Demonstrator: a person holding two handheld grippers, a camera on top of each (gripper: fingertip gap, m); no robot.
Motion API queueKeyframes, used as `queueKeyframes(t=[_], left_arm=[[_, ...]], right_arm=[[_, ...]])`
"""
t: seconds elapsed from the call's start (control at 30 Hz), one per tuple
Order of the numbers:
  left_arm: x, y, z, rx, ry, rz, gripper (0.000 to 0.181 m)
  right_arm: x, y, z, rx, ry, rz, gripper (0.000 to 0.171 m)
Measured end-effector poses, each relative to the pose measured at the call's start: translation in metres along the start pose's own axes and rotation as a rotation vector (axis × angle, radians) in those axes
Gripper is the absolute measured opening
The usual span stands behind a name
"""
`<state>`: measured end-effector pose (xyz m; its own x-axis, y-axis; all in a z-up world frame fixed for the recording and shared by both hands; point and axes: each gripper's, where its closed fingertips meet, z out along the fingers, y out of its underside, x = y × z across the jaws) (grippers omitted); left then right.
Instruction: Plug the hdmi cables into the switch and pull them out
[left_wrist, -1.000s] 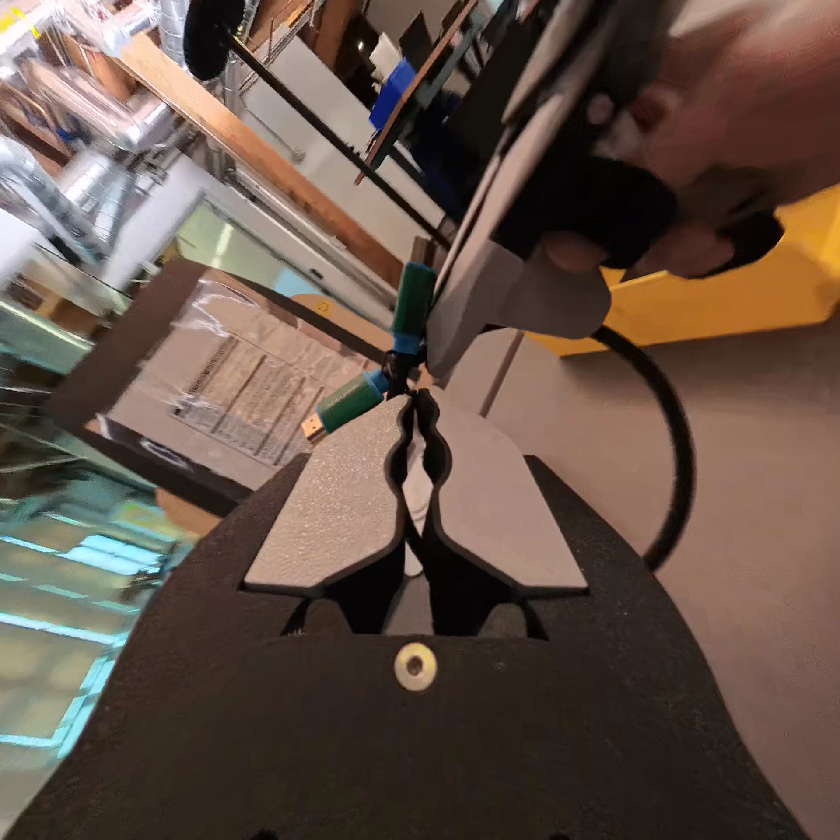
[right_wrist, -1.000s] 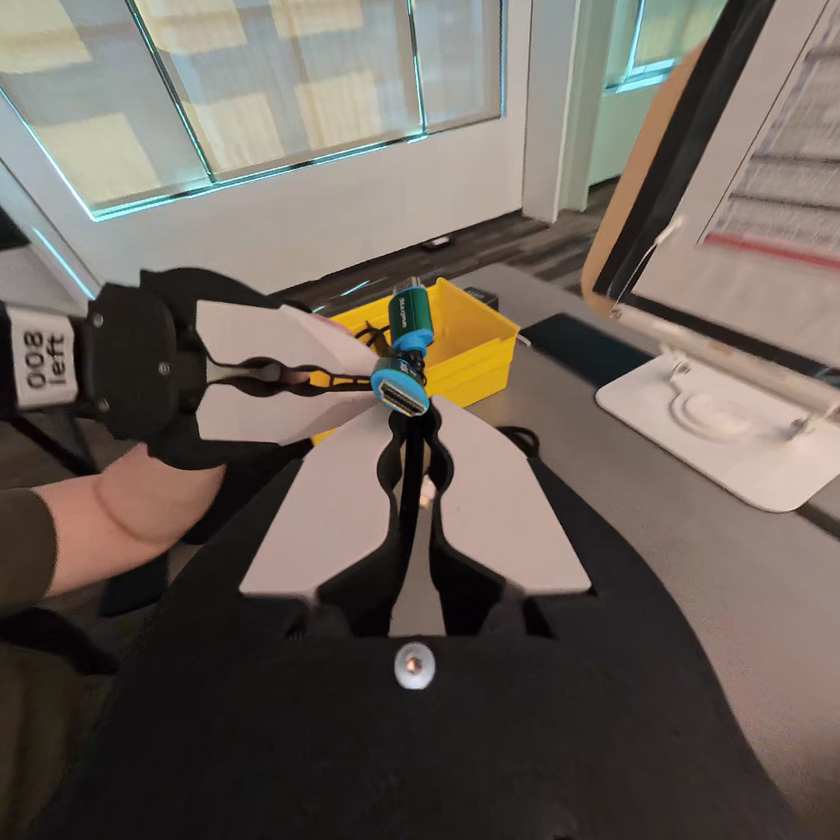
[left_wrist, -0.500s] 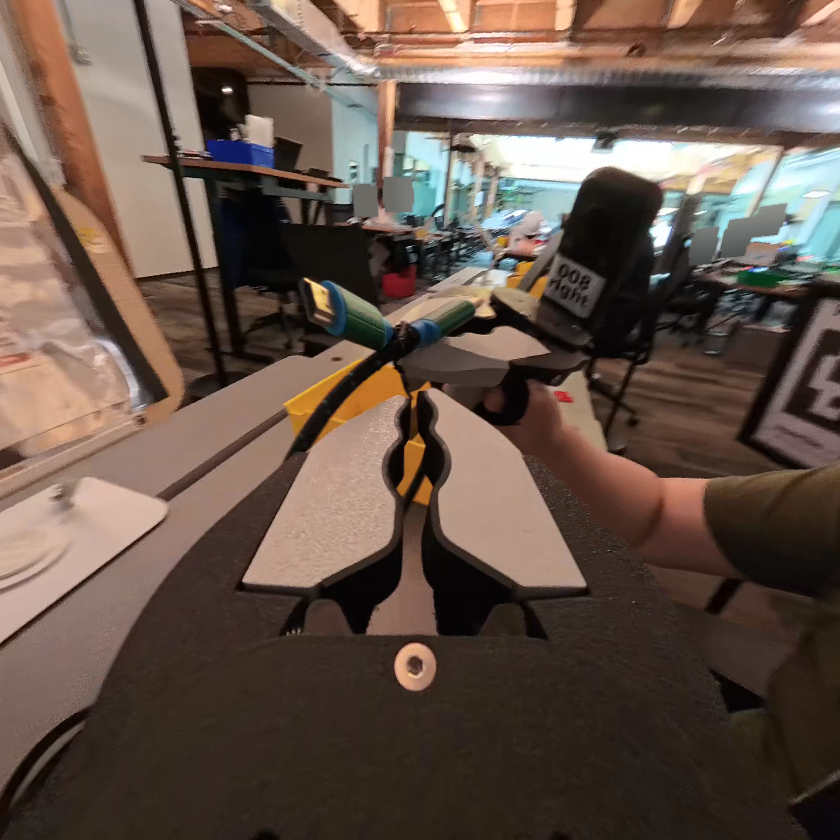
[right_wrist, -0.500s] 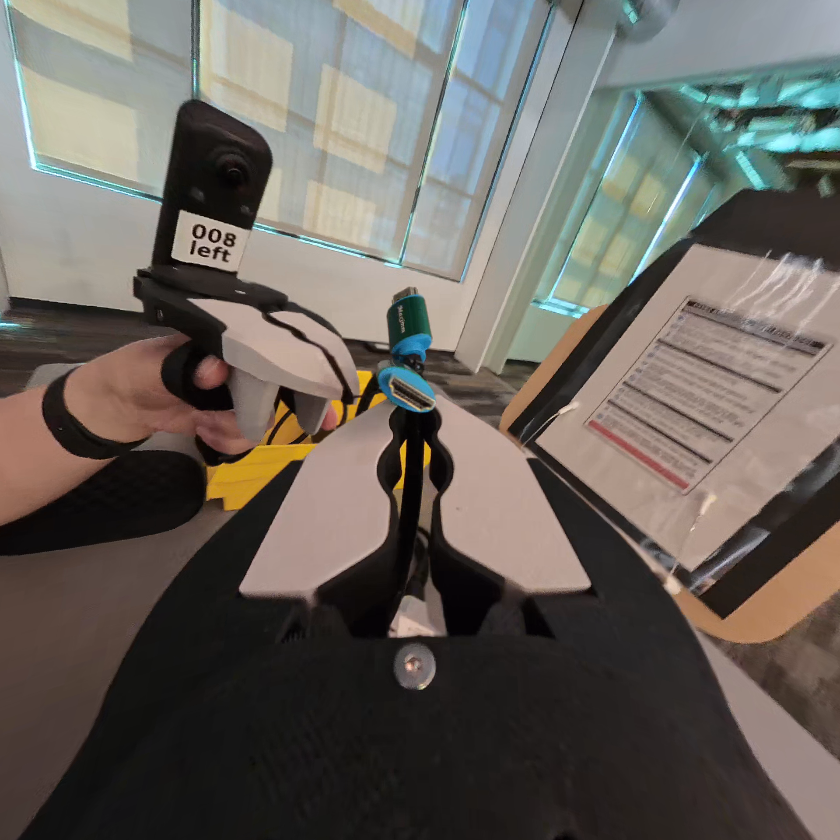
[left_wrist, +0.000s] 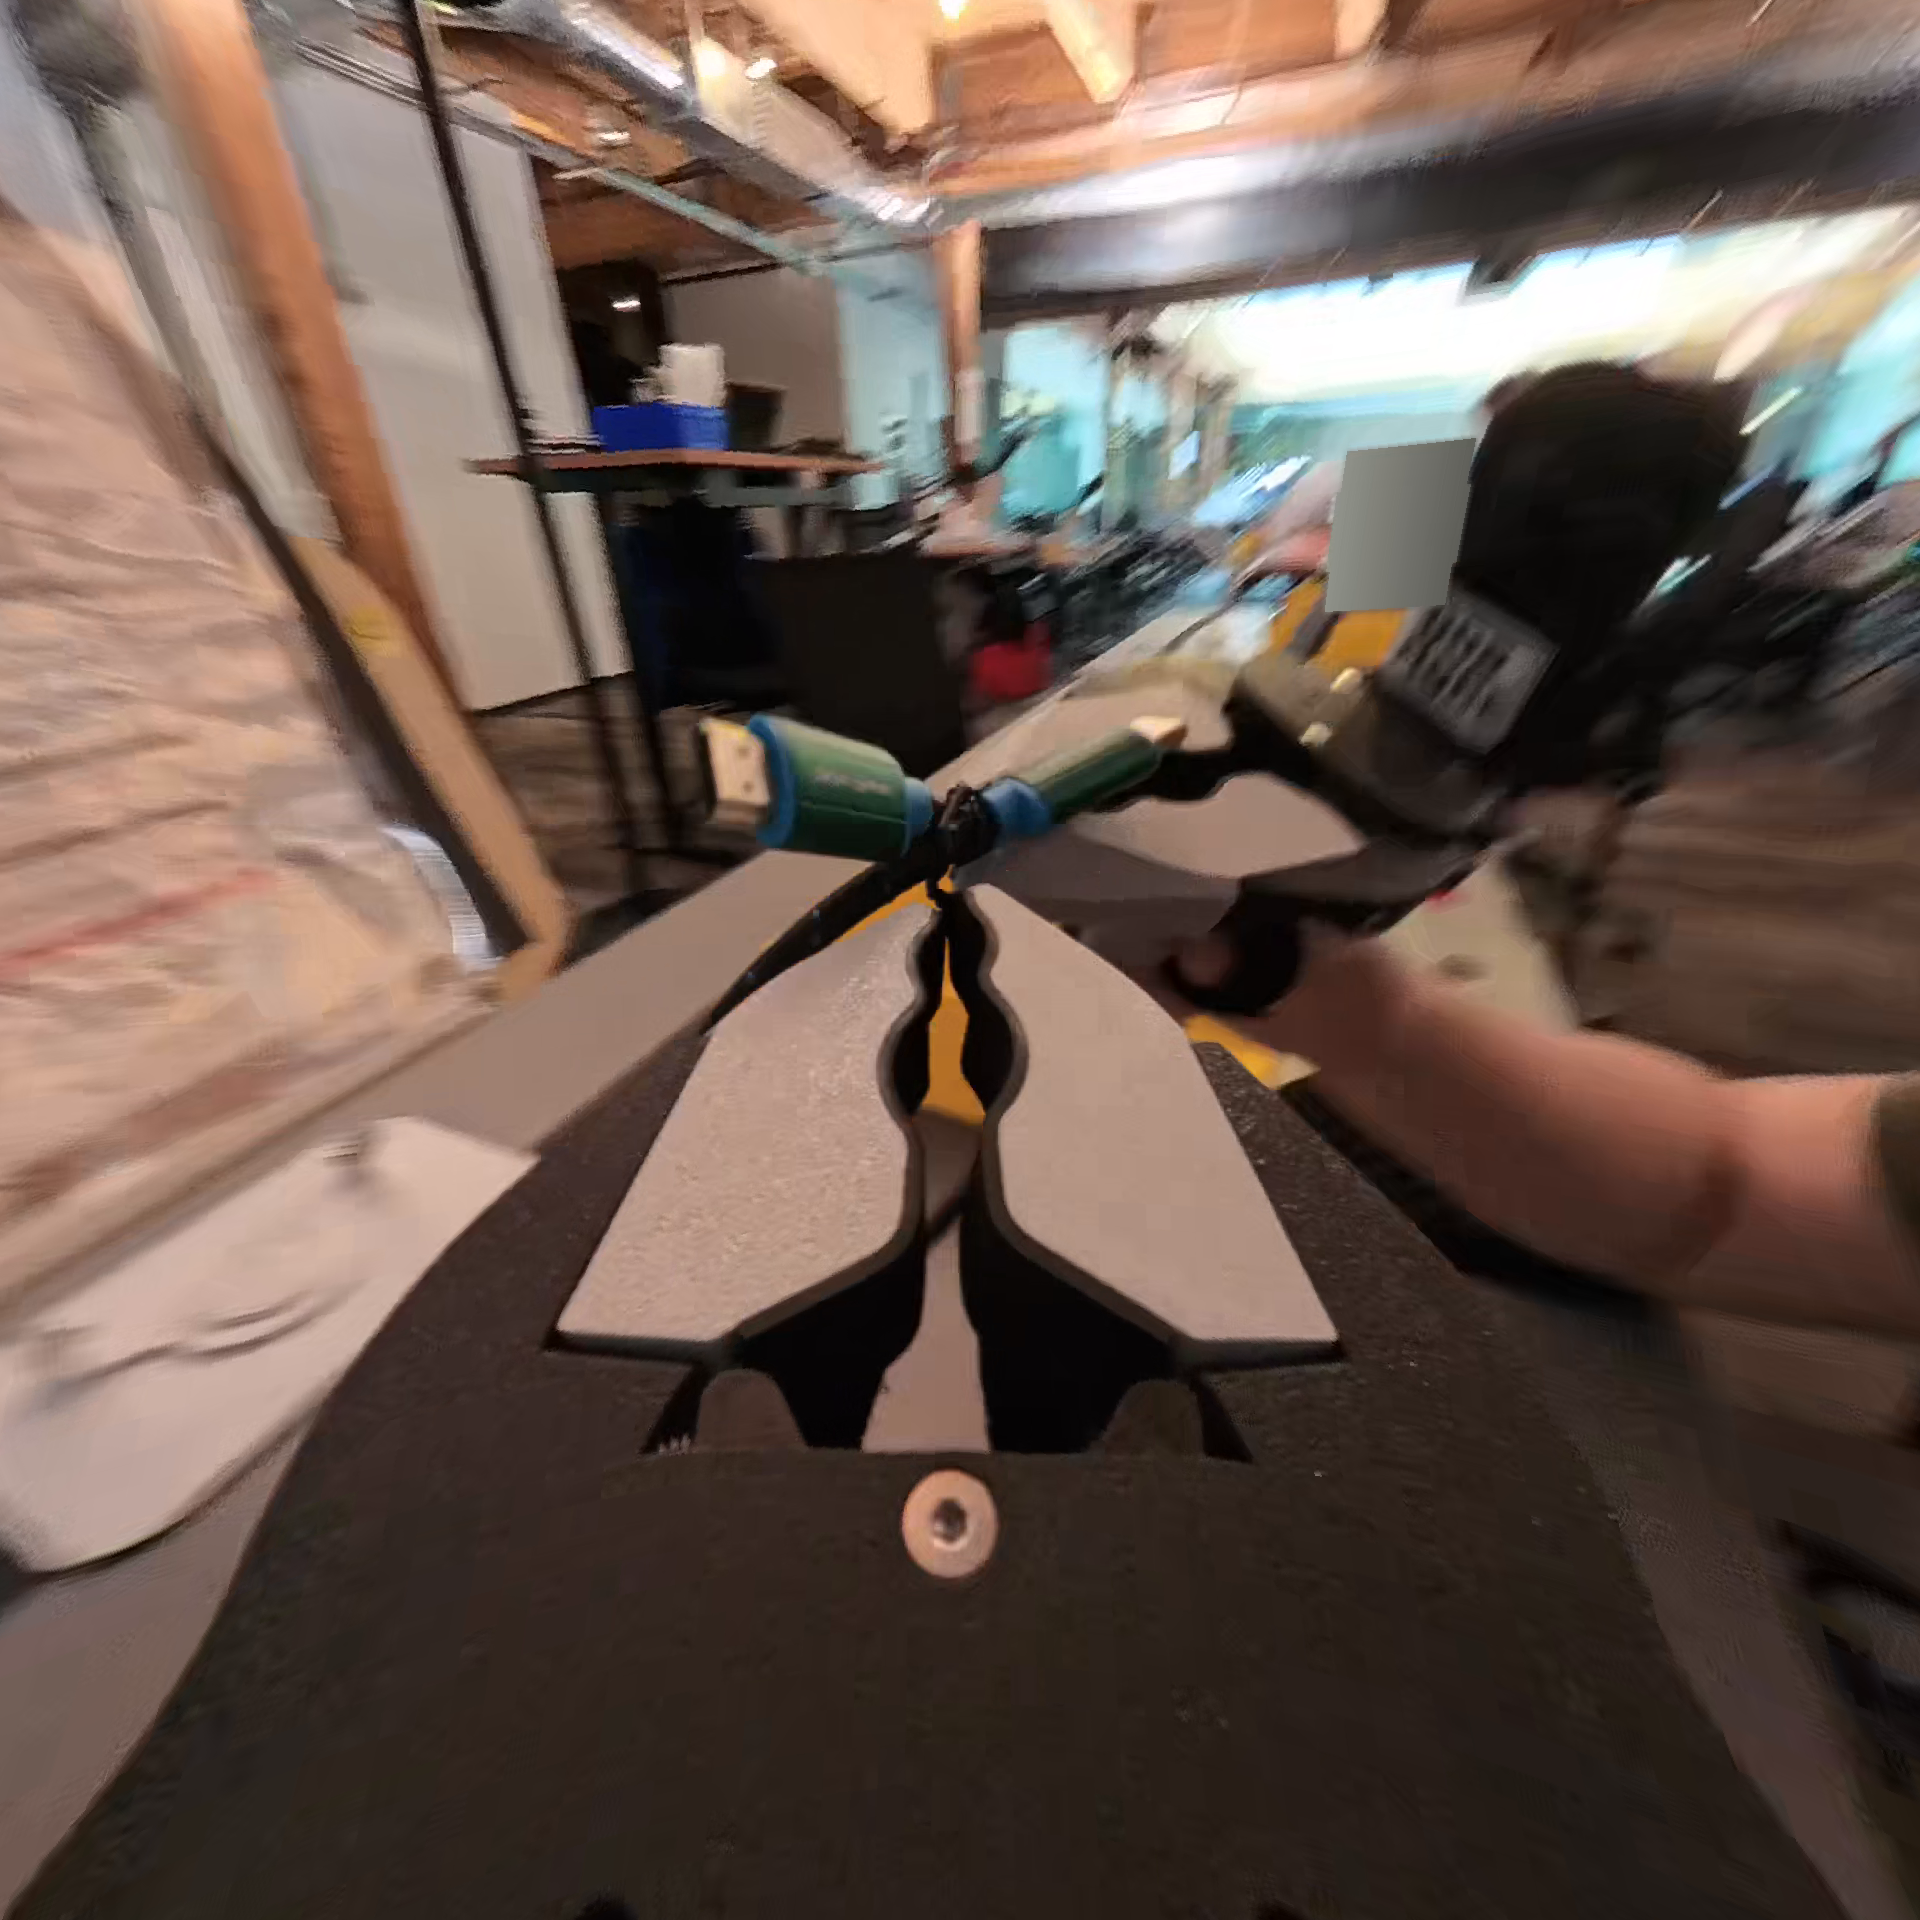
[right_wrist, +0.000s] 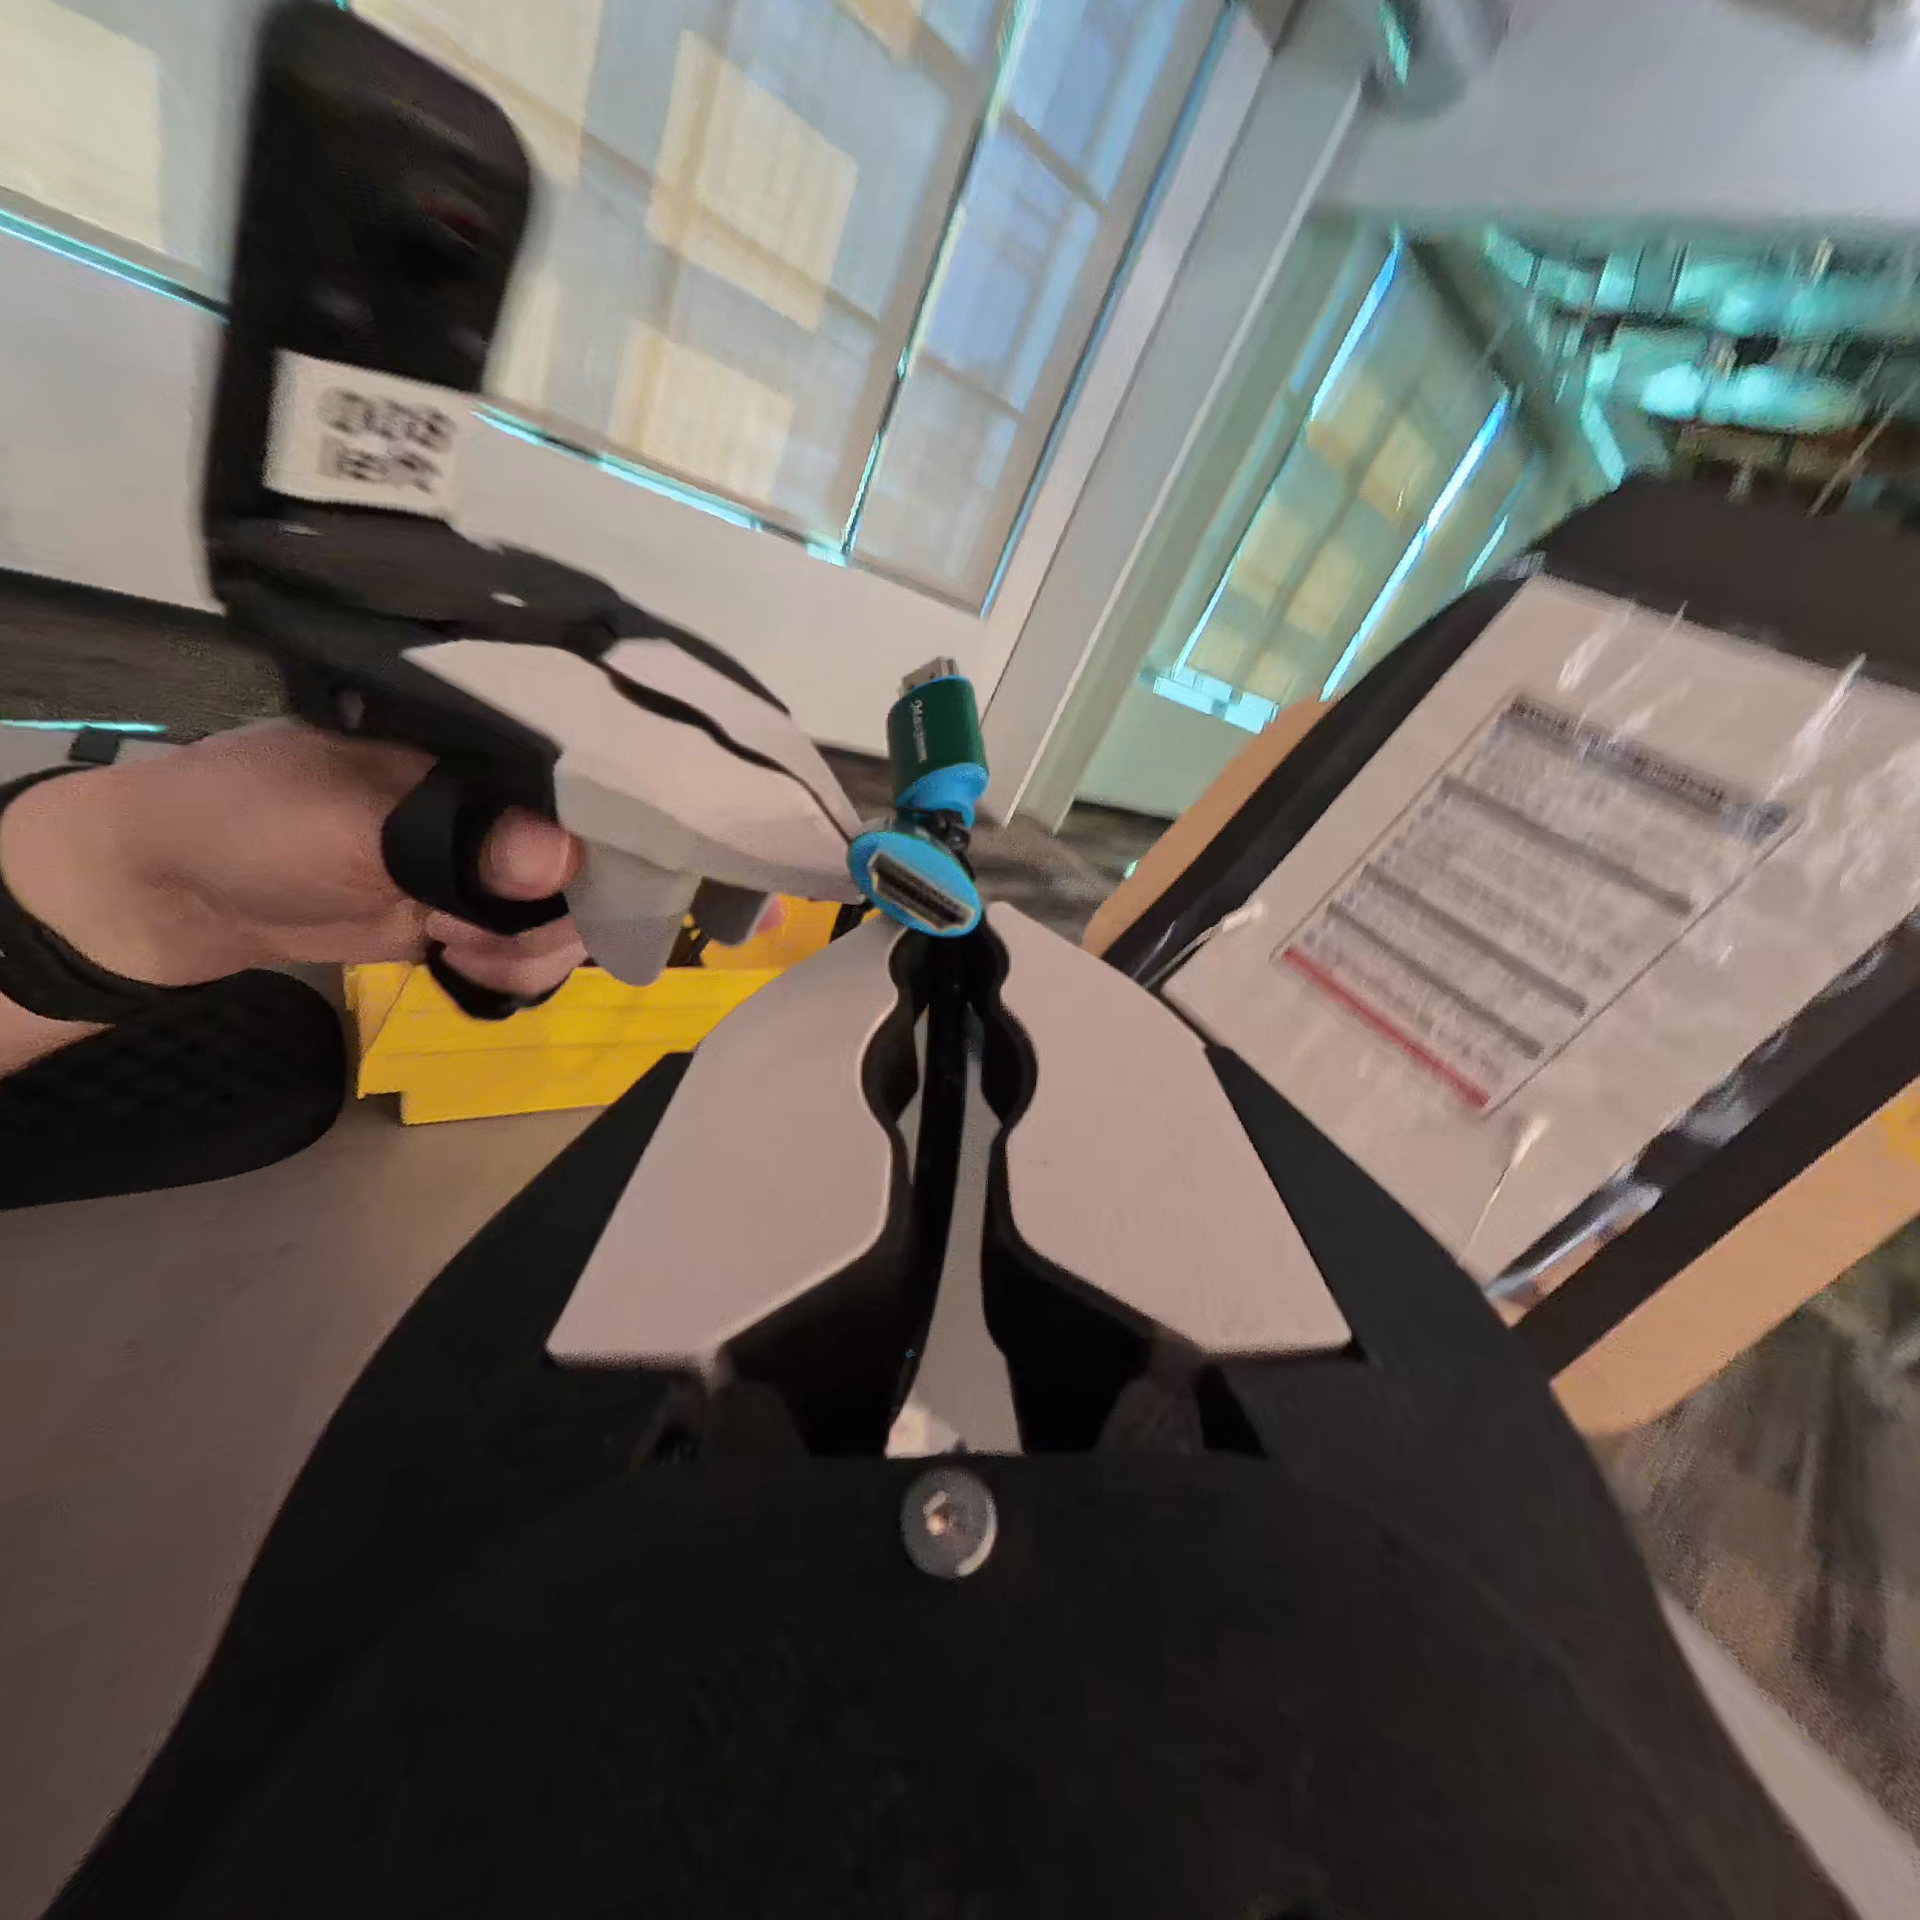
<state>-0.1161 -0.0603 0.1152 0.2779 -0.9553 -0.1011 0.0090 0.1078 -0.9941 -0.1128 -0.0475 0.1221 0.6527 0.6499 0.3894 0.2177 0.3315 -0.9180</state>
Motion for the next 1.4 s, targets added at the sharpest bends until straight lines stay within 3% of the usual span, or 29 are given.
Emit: queueKeyframes(t=[0.13,0.2,0.33,0.4,0.5,0.67,0.77,0.87,0.97,1.17,1.23,1.4], left_arm=[[-0.018,0.017,0.000,-0.242,-0.345,0.606,0.000],[-0.019,0.022,0.002,-0.306,-0.425,0.784,0.000],[-0.015,0.025,0.003,-0.268,-0.306,0.571,0.000],[-0.019,0.021,-0.002,-0.251,-0.275,0.497,0.000],[-0.017,0.013,-0.009,-0.209,-0.215,0.417,0.000],[-0.001,0.007,-0.011,-0.149,-0.048,0.289,0.000],[0.014,0.002,-0.013,-0.112,0.079,0.190,0.000],[0.029,0.001,-0.015,-0.098,0.213,0.087,0.000],[0.043,0.005,-0.015,-0.108,0.338,0.002,0.000],[0.069,0.014,-0.013,-0.130,0.533,-0.114,0.000],[0.073,0.019,-0.012,-0.153,0.562,-0.115,0.000],[0.070,0.026,-0.012,-0.186,0.546,-0.083,0.000]], right_arm=[[0.000,0.023,0.010,-0.157,0.018,0.244,0.008],[-0.001,0.030,0.010,-0.204,-0.005,0.377,0.008],[-0.004,0.025,0.006,-0.158,-0.140,0.502,0.009],[-0.010,0.017,0.001,-0.129,-0.265,0.551,0.017],[-0.006,0.010,-0.010,-0.091,-0.349,0.494,0.024],[0.021,0.000,-0.032,0.063,-0.265,0.162,0.028],[0.031,0.010,-0.039,0.066,-0.114,-0.197,0.030],[0.013,0.005,-0.039,0.100,-0.039,-0.510,0.046],[-0.016,-0.007,-0.034,0.153,-0.061,-0.642,0.058],[-0.042,-0.001,-0.027,0.146,-0.085,-0.831,0.043],[-0.045,0.002,-0.028,0.136,-0.116,-0.821,0.033],[-0.047,0.015,-0.028,0.036,-0.241,-0.684,0.031]])
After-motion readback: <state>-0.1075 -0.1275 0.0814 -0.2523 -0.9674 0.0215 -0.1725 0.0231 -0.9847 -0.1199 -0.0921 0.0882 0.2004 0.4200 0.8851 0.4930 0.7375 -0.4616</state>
